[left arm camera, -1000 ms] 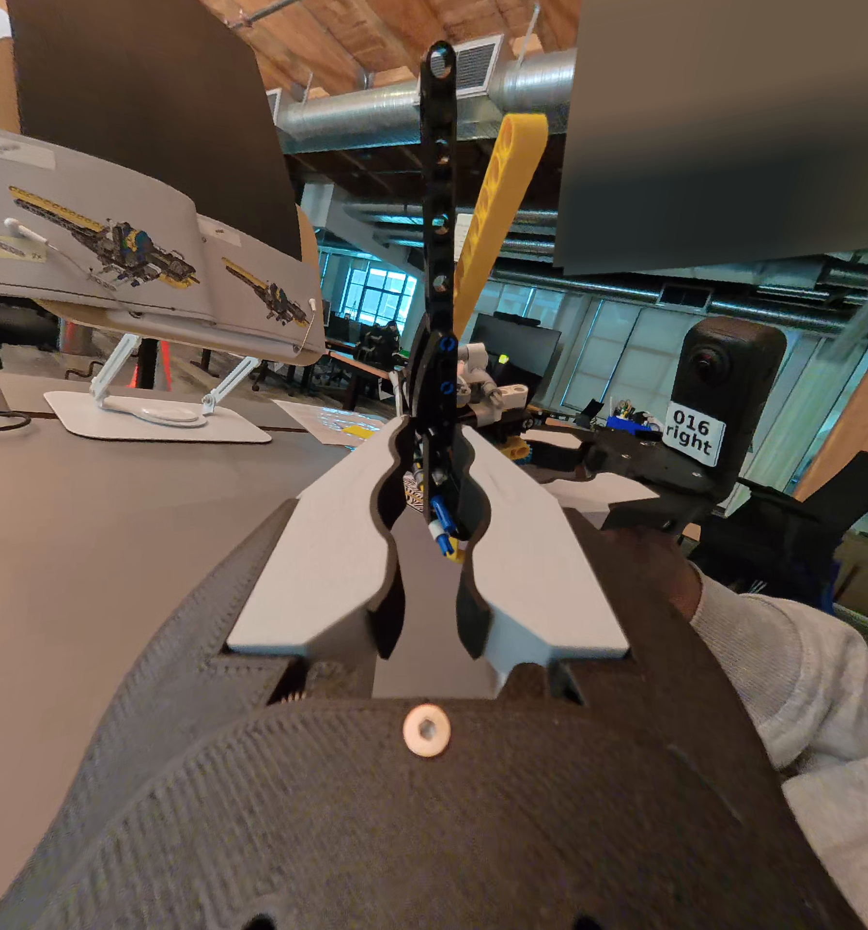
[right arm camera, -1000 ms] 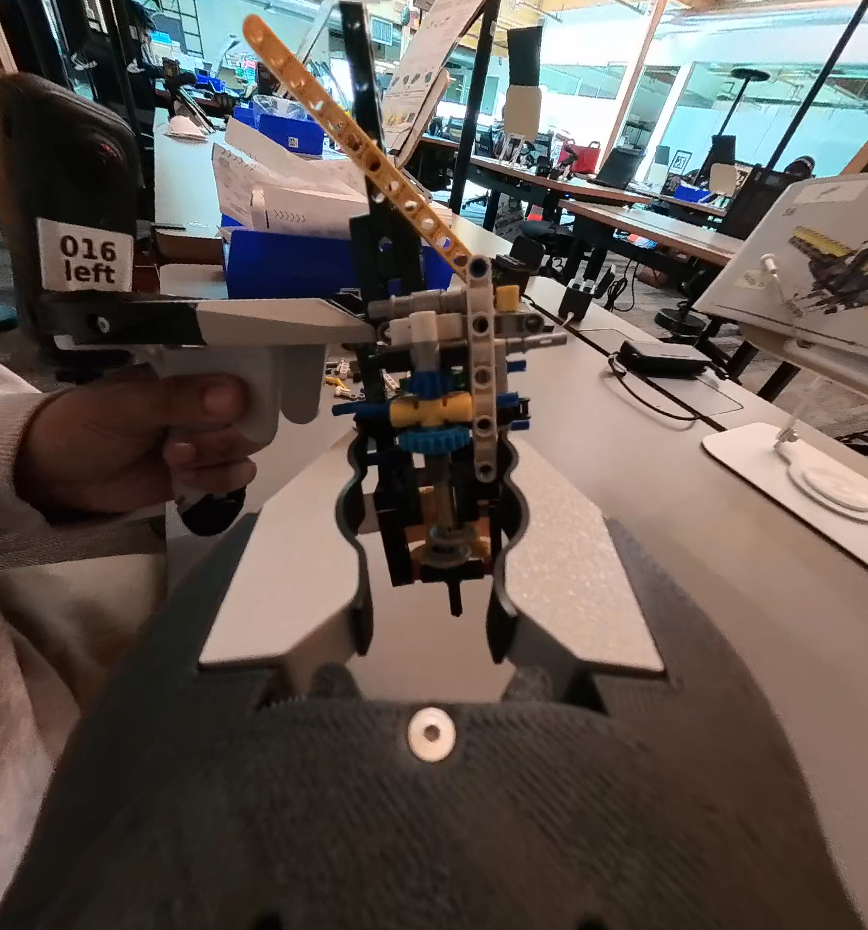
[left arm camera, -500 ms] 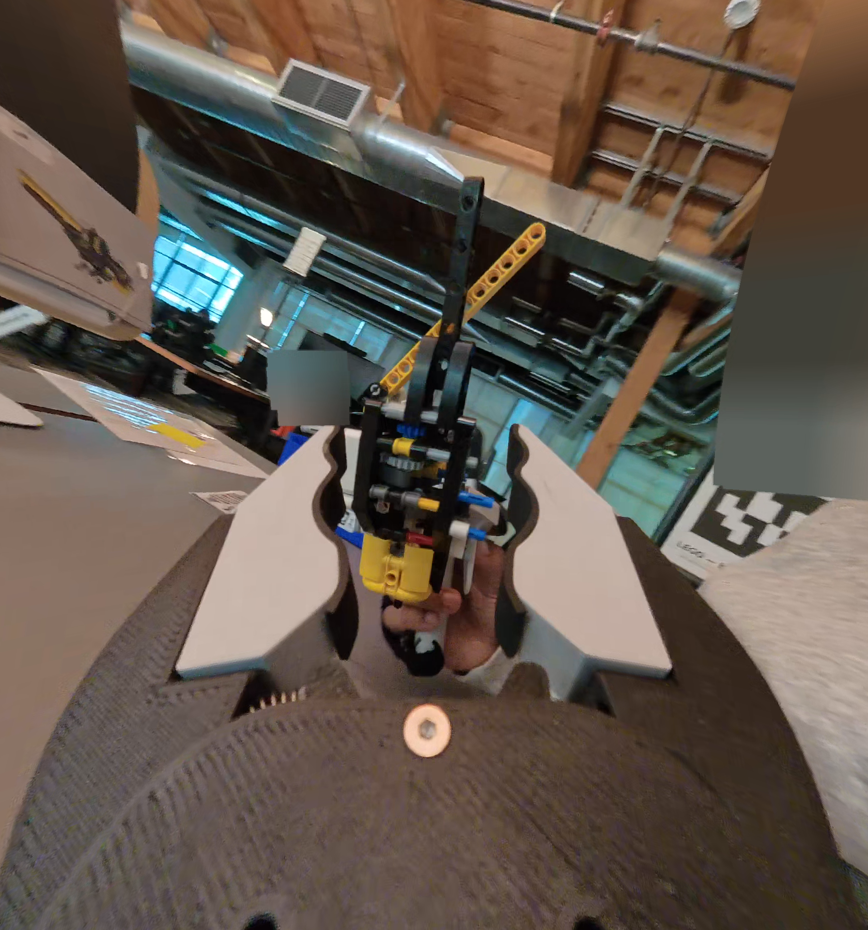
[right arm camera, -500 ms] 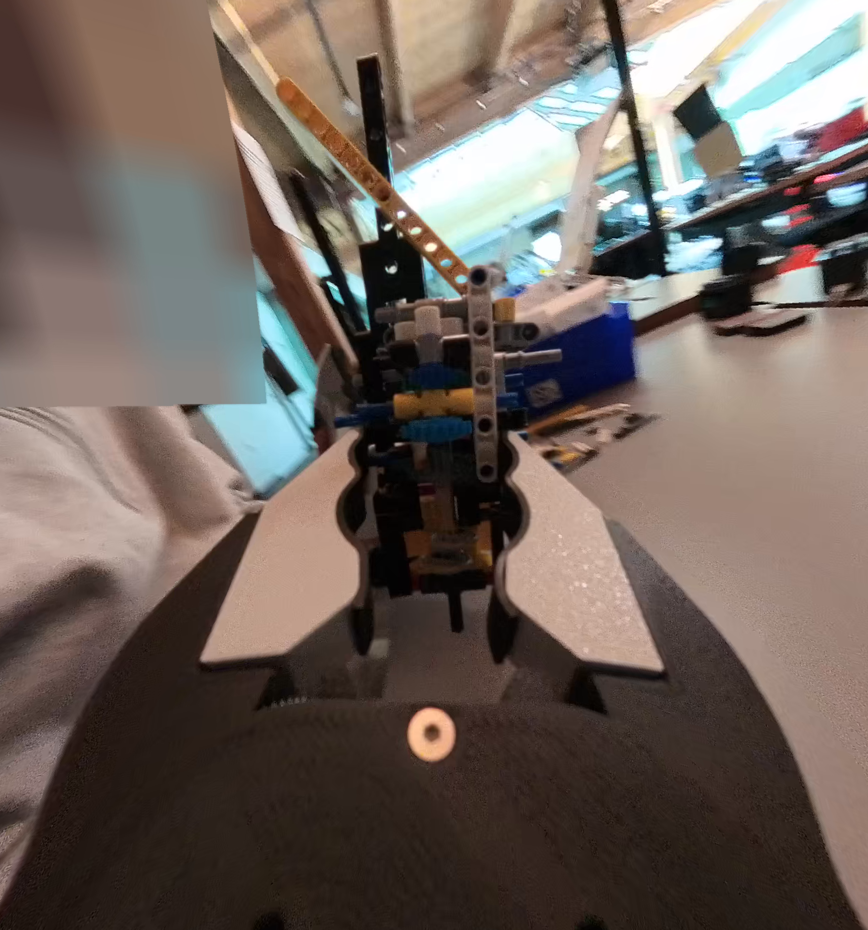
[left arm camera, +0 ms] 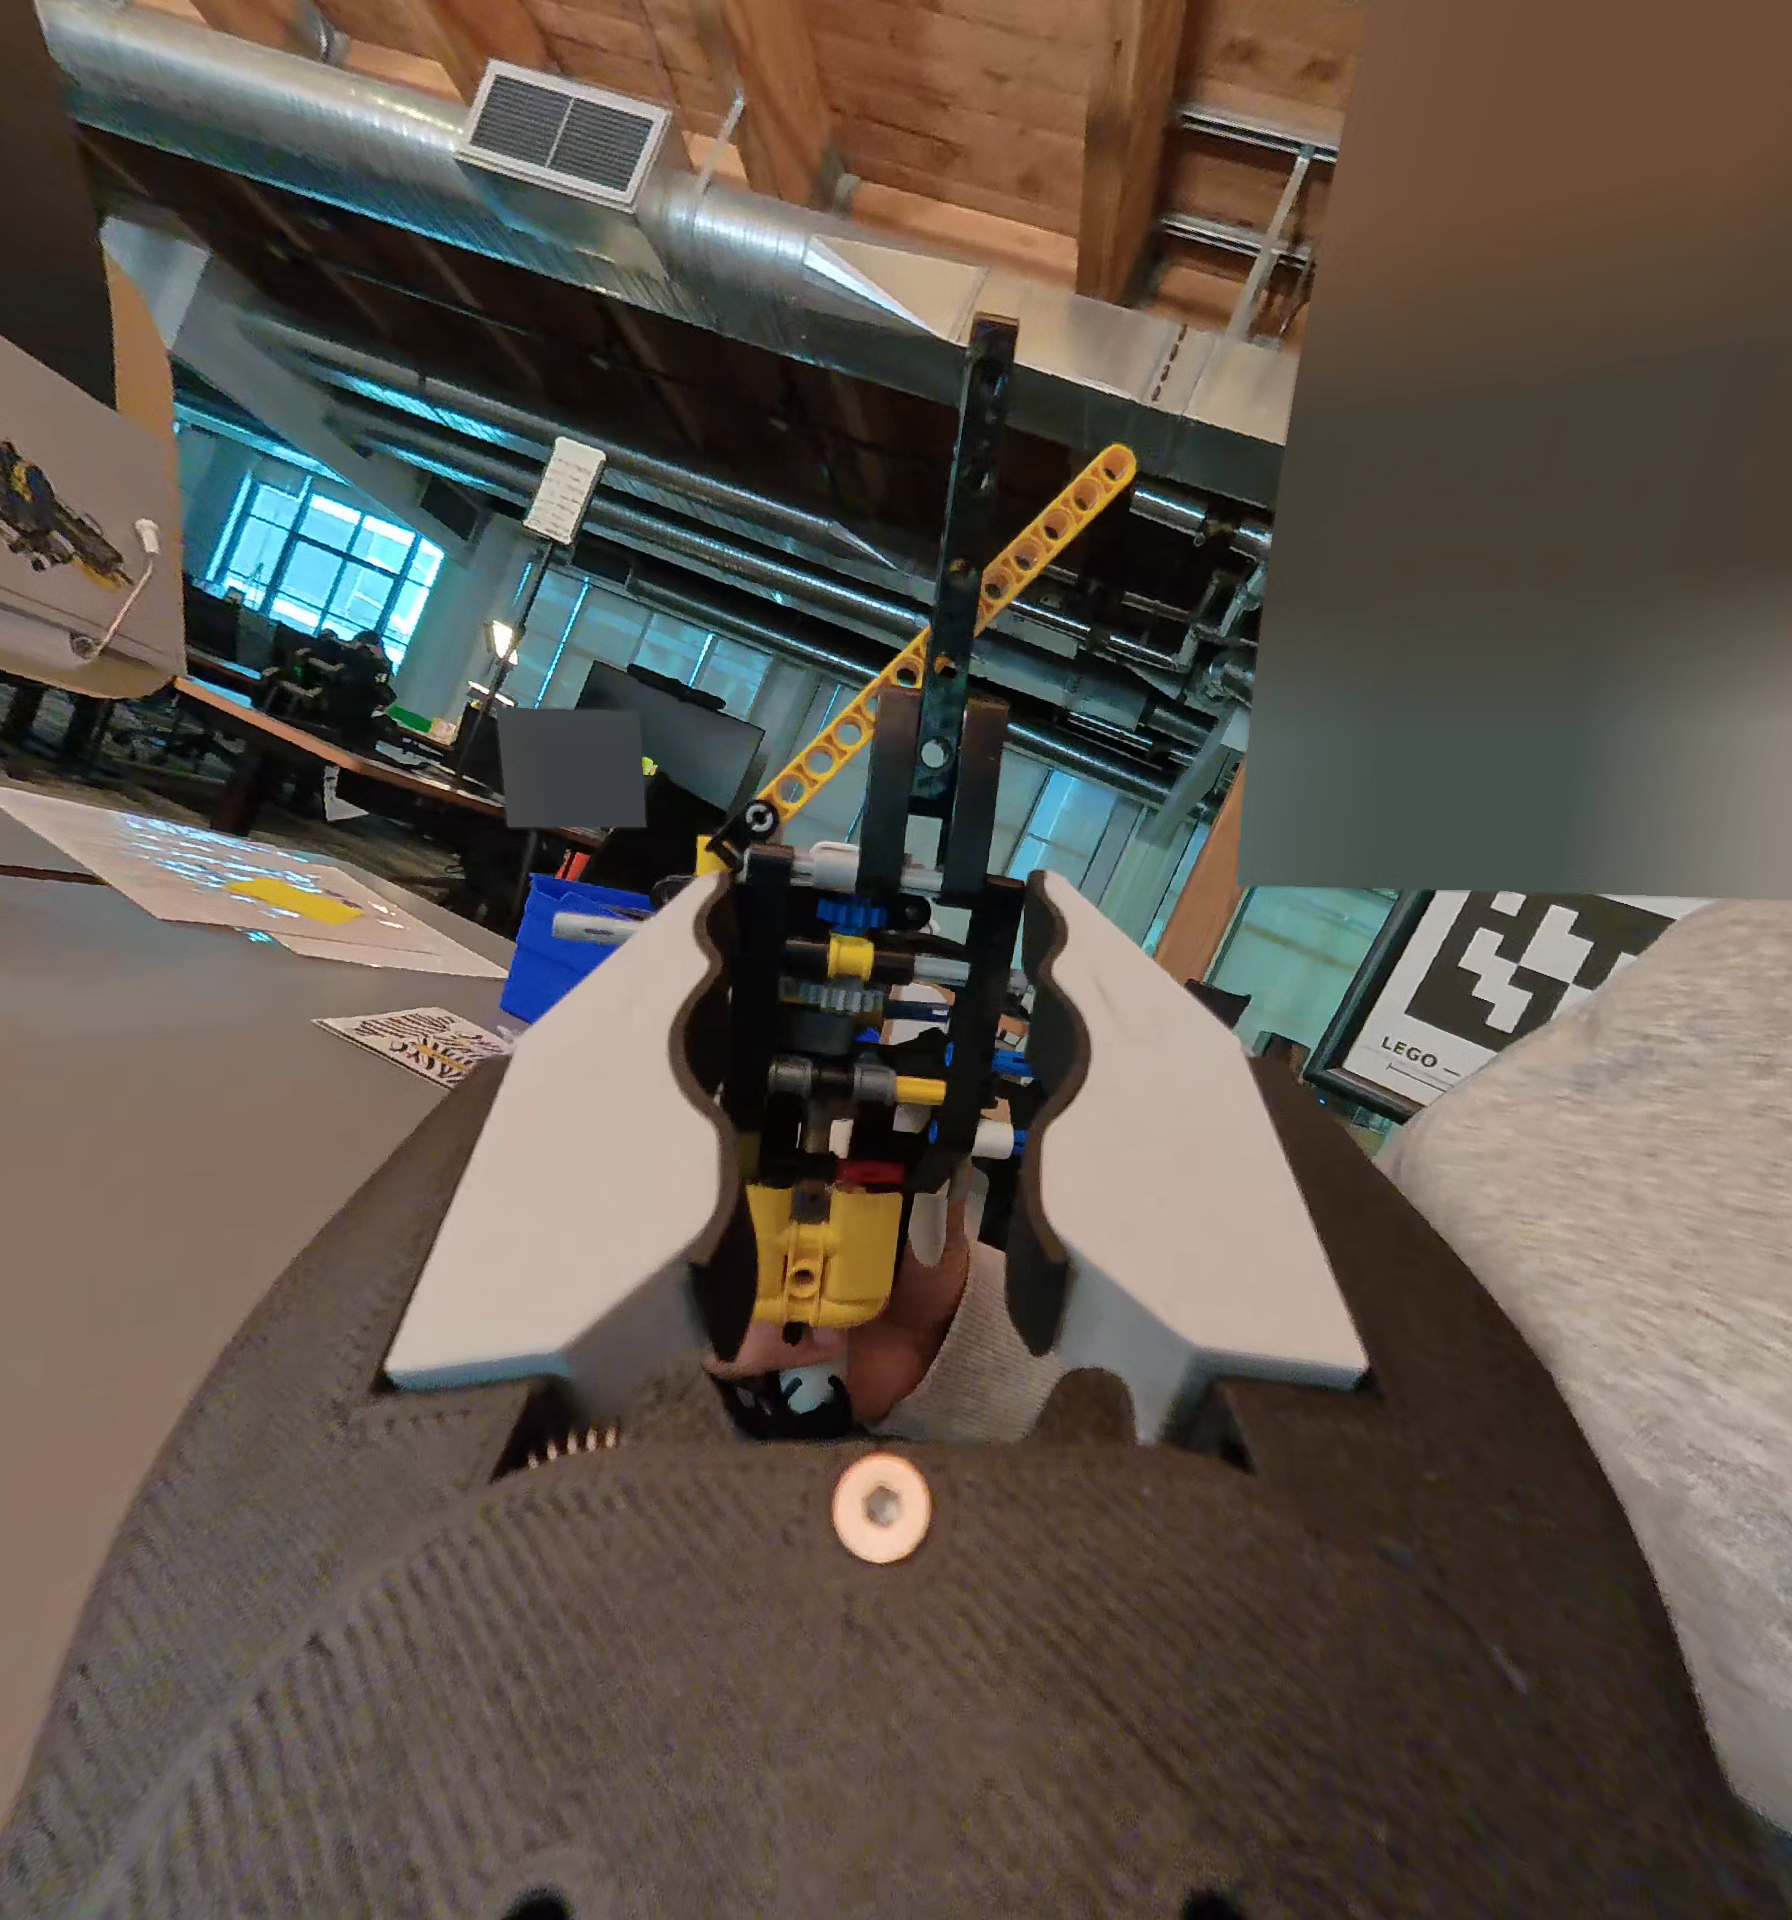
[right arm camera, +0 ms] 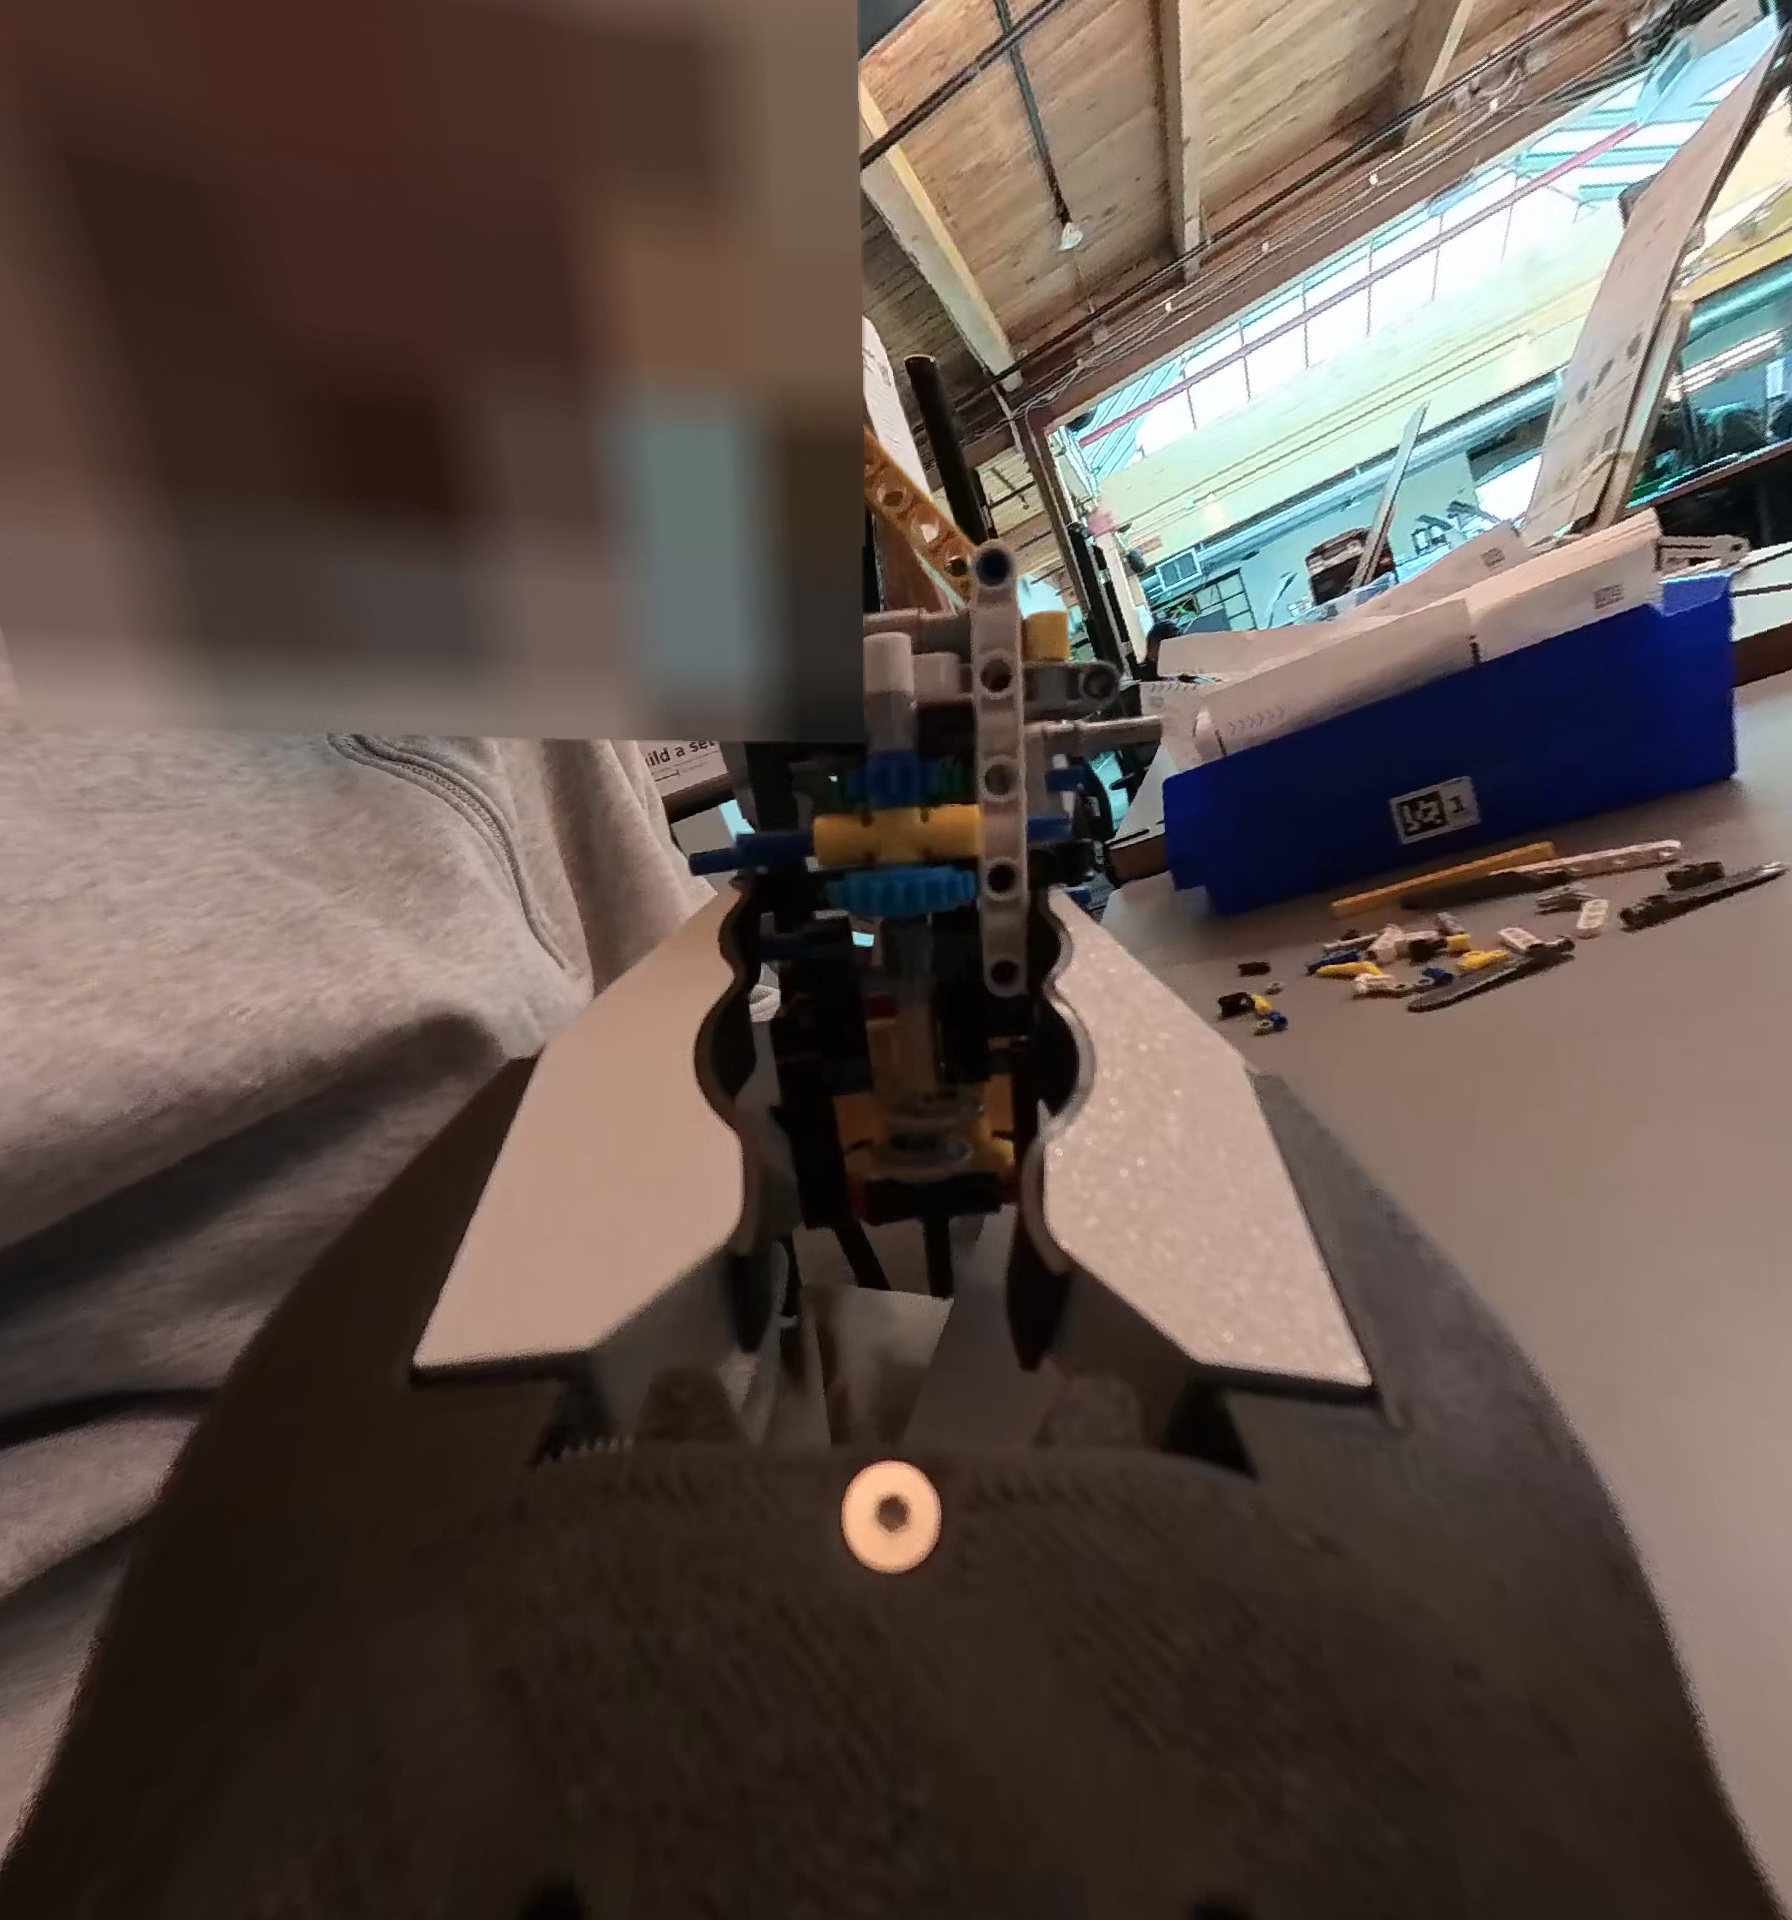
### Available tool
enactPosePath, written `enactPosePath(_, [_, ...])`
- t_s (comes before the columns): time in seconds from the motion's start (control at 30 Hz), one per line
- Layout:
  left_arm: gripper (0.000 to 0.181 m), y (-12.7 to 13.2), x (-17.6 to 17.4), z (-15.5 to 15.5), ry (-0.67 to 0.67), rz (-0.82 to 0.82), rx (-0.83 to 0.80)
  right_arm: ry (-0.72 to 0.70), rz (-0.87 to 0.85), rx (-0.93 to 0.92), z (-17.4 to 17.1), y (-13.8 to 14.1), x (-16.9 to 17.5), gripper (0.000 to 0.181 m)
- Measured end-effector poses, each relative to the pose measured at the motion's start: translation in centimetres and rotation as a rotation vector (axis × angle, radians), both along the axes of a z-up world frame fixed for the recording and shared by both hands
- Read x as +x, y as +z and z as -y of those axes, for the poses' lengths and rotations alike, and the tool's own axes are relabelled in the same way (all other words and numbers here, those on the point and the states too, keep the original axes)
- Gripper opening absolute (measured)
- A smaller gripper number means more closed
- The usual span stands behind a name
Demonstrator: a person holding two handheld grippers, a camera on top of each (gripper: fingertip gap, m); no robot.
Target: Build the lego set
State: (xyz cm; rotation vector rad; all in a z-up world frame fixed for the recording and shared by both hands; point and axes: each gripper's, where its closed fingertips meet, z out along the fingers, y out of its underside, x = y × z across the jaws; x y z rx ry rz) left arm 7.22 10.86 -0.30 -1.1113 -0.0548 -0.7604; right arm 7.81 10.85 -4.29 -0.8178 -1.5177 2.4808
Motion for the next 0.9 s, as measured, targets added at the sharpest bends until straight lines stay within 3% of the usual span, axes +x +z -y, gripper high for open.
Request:
enactPosePath(0.63, [0.048,-0.9,-0.9,-0.5,-0.076,0.096,-0.049,-0.003,0.062,0.171,0.2,-1.5,-0.4,0.05])
enactPosePath(0.9, [0.047,-0.8,-0.9,-0.4,0.026,-0.014,-0.047,0.014,0.064,0.17,0.6,-1.3,-0.4,0.05])
